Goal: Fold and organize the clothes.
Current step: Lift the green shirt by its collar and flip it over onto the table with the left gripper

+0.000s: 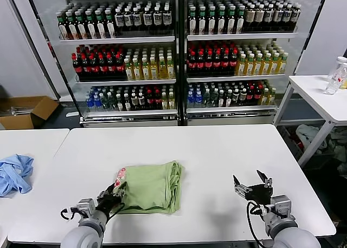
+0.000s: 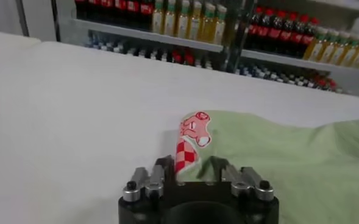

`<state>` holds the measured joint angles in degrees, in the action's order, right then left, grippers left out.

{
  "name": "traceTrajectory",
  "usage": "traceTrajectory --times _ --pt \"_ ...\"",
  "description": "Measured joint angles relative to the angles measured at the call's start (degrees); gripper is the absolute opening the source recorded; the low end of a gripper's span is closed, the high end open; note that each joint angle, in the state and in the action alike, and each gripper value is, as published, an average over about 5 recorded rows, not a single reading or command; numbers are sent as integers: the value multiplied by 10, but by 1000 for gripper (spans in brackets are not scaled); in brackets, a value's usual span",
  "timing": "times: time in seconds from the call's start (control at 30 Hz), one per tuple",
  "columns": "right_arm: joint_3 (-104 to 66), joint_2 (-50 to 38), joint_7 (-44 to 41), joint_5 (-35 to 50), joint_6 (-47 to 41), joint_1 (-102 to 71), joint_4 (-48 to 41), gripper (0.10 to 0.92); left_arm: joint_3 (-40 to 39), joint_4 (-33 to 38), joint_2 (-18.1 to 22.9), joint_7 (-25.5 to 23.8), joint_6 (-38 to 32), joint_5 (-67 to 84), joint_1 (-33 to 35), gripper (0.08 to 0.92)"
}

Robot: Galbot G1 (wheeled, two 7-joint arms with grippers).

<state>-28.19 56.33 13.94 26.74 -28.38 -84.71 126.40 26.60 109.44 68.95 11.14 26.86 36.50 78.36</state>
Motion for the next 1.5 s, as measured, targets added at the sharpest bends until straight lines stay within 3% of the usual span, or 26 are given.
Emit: traceTrajectory --times 0.43,0.73,1.0,1.17,1.33,1.5 --pt "-28 -4 3 9 0 -24 21 823 59 -17 12 -35 40 229 -7 109" --pt "-38 -4 4 14 3 -28 27 823 158 -14 -2 -29 53 393 2 98" --pt "-35 -4 2 18 8 -26 30 823 284 -23 -66 -21 57 471 -3 98" --pt "-30 0 3 14 6 -24 37 823 333 7 -98 -5 55 499 0 98" --pt "-31 -2 2 13 9 -27 40 823 315 70 -88 13 46 481 6 98" --pt "-31 -6 -1 13 13 -24 41 823 223 112 -34 31 40 411 -7 98"
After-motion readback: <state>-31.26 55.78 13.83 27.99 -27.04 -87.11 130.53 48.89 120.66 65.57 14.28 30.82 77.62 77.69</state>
